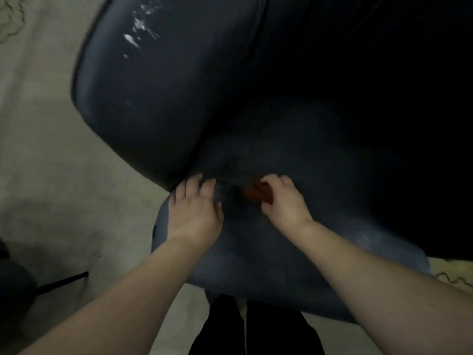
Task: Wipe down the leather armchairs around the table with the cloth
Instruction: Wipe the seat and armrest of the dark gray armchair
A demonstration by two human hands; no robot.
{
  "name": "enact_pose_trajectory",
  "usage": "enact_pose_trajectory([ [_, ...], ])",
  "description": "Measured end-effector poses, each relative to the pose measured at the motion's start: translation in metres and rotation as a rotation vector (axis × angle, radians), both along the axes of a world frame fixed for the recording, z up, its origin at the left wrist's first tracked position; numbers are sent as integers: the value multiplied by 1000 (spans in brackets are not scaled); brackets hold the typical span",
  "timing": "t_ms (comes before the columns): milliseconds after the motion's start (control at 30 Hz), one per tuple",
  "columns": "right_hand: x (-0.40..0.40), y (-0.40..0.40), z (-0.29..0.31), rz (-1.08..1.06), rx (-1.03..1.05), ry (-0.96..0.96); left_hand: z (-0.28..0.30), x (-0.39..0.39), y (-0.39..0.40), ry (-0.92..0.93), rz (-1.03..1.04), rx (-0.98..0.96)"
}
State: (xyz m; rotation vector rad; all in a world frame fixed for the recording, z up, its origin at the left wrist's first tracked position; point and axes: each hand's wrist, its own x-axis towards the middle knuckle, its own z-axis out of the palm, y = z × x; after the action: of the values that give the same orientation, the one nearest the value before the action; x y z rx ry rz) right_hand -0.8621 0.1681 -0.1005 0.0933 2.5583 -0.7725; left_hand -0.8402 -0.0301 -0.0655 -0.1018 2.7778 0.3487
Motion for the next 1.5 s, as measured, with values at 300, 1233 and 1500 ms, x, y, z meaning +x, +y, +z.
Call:
enact_pose_trajectory([
  [300,25,6,90,-376,-312,53,77,31,-14,16,-112,-59],
  [1233,-46,-143,200,-724,-455,220,199,-158,-153,59,-438,-38],
  [1500,-54,-201,187,-954,-442,300,184,-198,-166,-50,-622,221],
])
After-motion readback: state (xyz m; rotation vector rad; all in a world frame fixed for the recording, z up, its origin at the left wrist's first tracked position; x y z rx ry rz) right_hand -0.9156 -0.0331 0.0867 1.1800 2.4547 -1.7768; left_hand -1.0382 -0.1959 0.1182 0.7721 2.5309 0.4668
